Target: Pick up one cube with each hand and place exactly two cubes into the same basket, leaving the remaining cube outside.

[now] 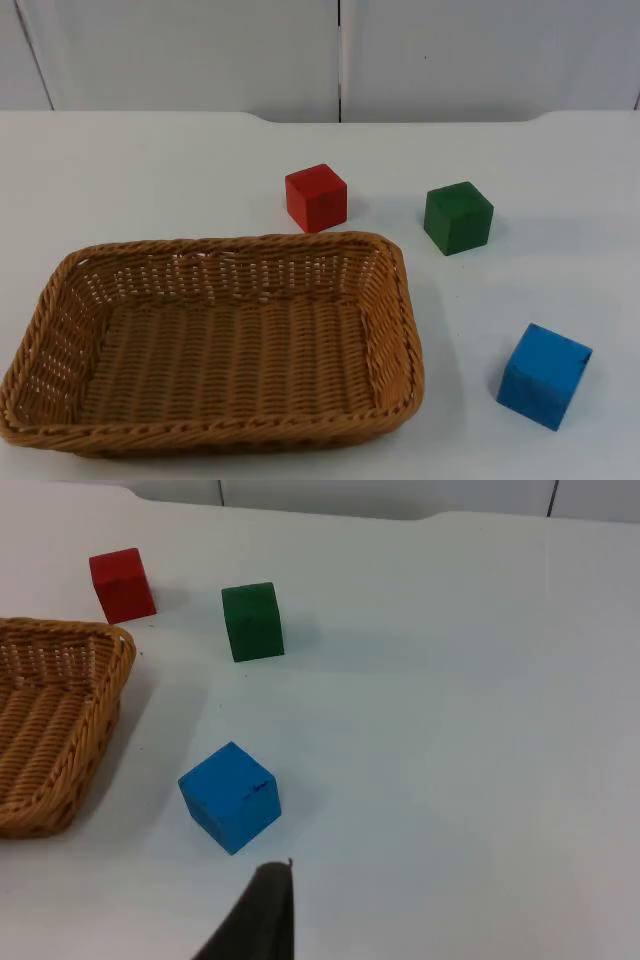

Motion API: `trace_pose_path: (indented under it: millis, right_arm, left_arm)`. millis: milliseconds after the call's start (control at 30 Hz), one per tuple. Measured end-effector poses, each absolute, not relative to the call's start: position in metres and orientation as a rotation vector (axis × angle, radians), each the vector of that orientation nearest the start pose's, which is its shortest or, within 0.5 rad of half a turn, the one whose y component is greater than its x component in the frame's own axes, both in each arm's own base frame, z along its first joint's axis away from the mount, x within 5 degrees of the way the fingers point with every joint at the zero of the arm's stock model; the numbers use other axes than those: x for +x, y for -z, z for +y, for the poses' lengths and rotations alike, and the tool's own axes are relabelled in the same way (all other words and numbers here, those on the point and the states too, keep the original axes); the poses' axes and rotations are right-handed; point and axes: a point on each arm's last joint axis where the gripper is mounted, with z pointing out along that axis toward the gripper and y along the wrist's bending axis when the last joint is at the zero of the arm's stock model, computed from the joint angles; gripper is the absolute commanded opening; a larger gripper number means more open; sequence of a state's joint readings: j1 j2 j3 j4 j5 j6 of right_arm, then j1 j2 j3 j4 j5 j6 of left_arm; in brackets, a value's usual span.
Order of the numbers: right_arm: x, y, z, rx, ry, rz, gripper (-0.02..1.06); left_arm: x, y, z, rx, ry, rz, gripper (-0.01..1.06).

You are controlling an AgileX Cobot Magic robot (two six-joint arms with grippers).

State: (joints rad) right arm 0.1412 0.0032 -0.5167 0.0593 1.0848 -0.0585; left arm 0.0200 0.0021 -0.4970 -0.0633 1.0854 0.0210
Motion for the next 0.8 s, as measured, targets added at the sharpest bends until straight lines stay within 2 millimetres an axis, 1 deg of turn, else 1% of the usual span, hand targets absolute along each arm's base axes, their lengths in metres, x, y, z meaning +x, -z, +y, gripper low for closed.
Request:
trace_pose_path:
  millis: [133,267,367,467,633,667,800]
  right_arm:
    - [-0.009,-0.281,0.004,-0.209,-0.122,2.040,1.05]
    - [-0.013,-0.292,0.003,-0.207,-0.120,2.002,1.05]
    - [-0.012,-0.297,0.003,-0.208,-0.119,2.002,1.05]
    - [-0.008,-0.302,0.004,-0.212,-0.117,2.021,1.05]
    - [0.005,-0.309,0.005,-0.216,-0.116,2.081,1.05]
    - [0.005,-0.309,0.005,-0.216,-0.116,2.081,1.05]
    - [0.020,-0.308,0.008,-0.222,-0.117,2.160,1.05]
  left_arm:
    - [-0.006,-0.276,-0.007,0.006,0.073,2.067,1.05]
    - [-0.007,-0.286,-0.007,0.007,0.078,2.040,1.05]
    - [-0.006,-0.289,-0.007,0.007,0.080,2.034,1.05]
    - [-0.005,-0.291,-0.007,0.006,0.080,2.036,1.05]
    - [-0.004,-0.291,-0.007,0.006,0.081,2.040,1.05]
    - [-0.004,-0.291,-0.007,0.006,0.081,2.040,1.05]
    - [0.000,-0.291,-0.007,0.005,0.082,2.065,1.05]
